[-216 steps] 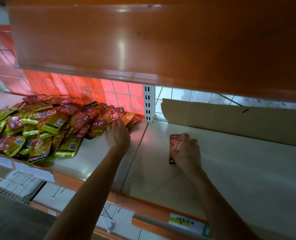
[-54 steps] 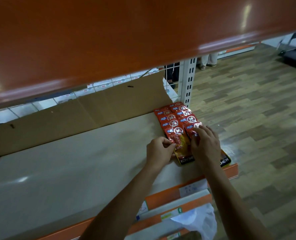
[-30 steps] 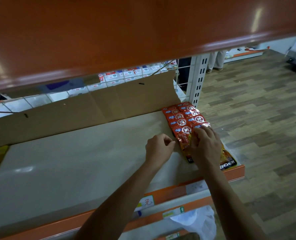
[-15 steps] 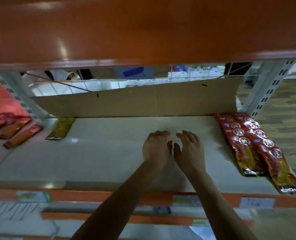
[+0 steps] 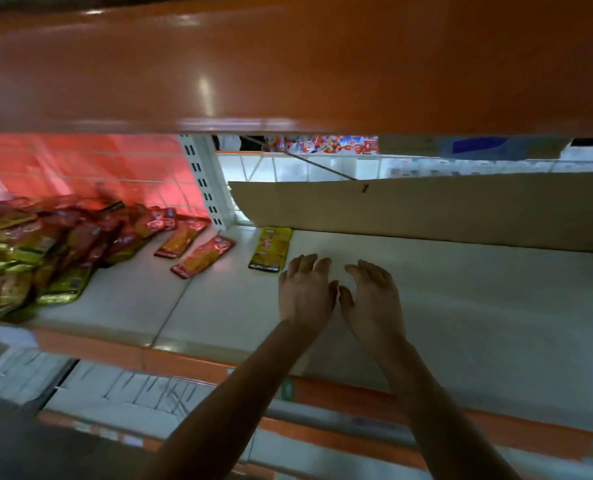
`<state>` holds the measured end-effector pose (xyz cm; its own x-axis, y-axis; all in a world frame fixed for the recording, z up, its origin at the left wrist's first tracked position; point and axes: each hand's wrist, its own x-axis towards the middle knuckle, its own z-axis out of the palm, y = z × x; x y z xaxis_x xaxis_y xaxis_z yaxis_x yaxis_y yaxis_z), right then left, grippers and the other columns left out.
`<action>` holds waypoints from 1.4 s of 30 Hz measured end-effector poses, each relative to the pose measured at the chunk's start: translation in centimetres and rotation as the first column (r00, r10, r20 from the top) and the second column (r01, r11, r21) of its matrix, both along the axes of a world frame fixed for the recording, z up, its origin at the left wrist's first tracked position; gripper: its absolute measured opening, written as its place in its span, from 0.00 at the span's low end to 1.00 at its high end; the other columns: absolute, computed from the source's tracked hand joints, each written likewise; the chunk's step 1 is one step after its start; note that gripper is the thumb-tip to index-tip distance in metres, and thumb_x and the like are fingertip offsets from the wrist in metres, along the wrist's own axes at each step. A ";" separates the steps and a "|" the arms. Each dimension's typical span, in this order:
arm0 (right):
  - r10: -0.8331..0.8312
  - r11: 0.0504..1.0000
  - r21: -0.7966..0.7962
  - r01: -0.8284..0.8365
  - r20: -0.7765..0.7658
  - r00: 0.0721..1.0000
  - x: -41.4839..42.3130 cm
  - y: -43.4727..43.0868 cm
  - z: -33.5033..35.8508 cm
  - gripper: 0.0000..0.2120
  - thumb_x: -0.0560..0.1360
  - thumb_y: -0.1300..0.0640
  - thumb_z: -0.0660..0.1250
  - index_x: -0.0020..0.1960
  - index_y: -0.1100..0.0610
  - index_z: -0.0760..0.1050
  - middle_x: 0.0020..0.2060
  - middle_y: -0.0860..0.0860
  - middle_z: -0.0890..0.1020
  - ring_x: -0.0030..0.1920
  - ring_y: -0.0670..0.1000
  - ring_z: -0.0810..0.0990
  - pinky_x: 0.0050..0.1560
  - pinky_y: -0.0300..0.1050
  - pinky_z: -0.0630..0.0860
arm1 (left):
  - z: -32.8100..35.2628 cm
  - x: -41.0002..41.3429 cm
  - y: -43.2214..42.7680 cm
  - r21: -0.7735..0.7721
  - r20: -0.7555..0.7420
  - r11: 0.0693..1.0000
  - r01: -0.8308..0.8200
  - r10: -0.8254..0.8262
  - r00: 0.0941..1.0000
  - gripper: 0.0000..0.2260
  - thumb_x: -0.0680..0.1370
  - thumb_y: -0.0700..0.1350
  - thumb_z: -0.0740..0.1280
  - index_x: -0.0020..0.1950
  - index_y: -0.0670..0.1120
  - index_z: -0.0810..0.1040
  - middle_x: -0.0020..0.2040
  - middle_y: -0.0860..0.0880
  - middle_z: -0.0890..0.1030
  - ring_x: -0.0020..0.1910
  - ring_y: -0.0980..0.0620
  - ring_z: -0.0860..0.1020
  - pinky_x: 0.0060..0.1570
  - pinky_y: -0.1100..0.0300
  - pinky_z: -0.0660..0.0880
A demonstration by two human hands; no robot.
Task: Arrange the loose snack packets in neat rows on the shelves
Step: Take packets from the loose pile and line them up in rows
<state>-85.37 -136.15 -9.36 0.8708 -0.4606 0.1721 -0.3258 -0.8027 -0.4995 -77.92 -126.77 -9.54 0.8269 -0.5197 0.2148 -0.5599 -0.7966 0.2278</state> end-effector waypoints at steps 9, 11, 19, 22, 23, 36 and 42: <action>0.081 0.997 0.019 -0.081 0.003 0.997 7.6 10.3 0.2 0.17 0.76 0.55 0.64 0.64 0.57 0.74 0.63 0.55 0.74 0.63 0.57 0.69 0.62 0.46 0.67 | 0.0 8.1 10.4 0.027 -0.017 0.992 -0.122 0.122 0.992 0.21 0.80 0.52 0.60 0.72 0.48 0.66 0.71 0.47 0.69 0.71 0.46 0.65 0.66 0.52 0.65; 0.115 0.993 0.029 -0.114 -0.005 0.993 9.4 12.4 0.4 0.15 0.76 0.55 0.64 0.62 0.55 0.74 0.60 0.56 0.76 0.60 0.58 0.72 0.57 0.47 0.70 | -0.2 10.0 12.4 0.039 -0.033 0.986 -0.160 0.161 0.986 0.21 0.81 0.51 0.60 0.72 0.47 0.65 0.71 0.46 0.68 0.70 0.44 0.65 0.66 0.50 0.66; 0.194 0.979 -0.025 -0.201 -0.168 0.966 15.8 17.6 0.3 0.13 0.79 0.51 0.58 0.62 0.53 0.71 0.54 0.58 0.76 0.56 0.60 0.74 0.48 0.47 0.71 | -0.7 16.5 17.1 -0.004 -0.145 0.953 -0.303 0.299 0.943 0.23 0.79 0.48 0.62 0.73 0.44 0.63 0.72 0.42 0.68 0.72 0.42 0.63 0.66 0.46 0.66; 0.166 0.984 -0.027 -0.177 -0.229 0.959 17.4 18.3 0.0 0.15 0.81 0.49 0.56 0.66 0.51 0.67 0.58 0.58 0.75 0.58 0.60 0.73 0.51 0.50 0.71 | -1.1 18.2 18.1 -0.005 -0.179 0.957 -0.290 0.284 0.942 0.23 0.80 0.50 0.61 0.74 0.46 0.62 0.74 0.42 0.64 0.74 0.42 0.60 0.70 0.44 0.64; 0.161 0.985 -0.023 -0.171 -0.245 0.956 17.8 18.4 0.0 0.16 0.81 0.48 0.55 0.67 0.50 0.66 0.60 0.58 0.75 0.59 0.61 0.73 0.51 0.50 0.71 | -1.2 18.6 18.3 -0.008 -0.183 0.960 -0.279 0.273 0.944 0.22 0.80 0.50 0.61 0.73 0.47 0.62 0.73 0.42 0.64 0.73 0.42 0.61 0.69 0.45 0.65; -0.007 0.999 -0.052 -0.009 -0.303 0.953 19.8 18.8 -0.4 0.23 0.79 0.39 0.55 0.70 0.48 0.64 0.63 0.59 0.70 0.60 0.61 0.71 0.47 0.49 0.68 | -1.5 19.7 18.8 -0.094 -0.158 0.937 -0.337 0.320 0.934 0.10 0.81 0.48 0.60 0.59 0.46 0.70 0.55 0.43 0.77 0.55 0.45 0.75 0.56 0.49 0.75; -0.053 0.998 -0.044 0.042 -0.285 0.957 19.4 19.5 0.0 0.21 0.78 0.47 0.61 0.70 0.48 0.64 0.64 0.59 0.68 0.62 0.61 0.69 0.54 0.51 0.71 | -1.4 17.6 18.5 -0.054 -0.169 0.934 -0.354 0.341 0.925 0.17 0.80 0.50 0.62 0.66 0.44 0.67 0.62 0.42 0.74 0.61 0.44 0.72 0.59 0.50 0.71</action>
<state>-65.98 -116.69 -9.36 0.8635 -0.5002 -0.0636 -0.4887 -0.7992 -0.3498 -60.34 -108.32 -10.92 0.9786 -0.1800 0.1001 -0.2043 -0.9097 0.3616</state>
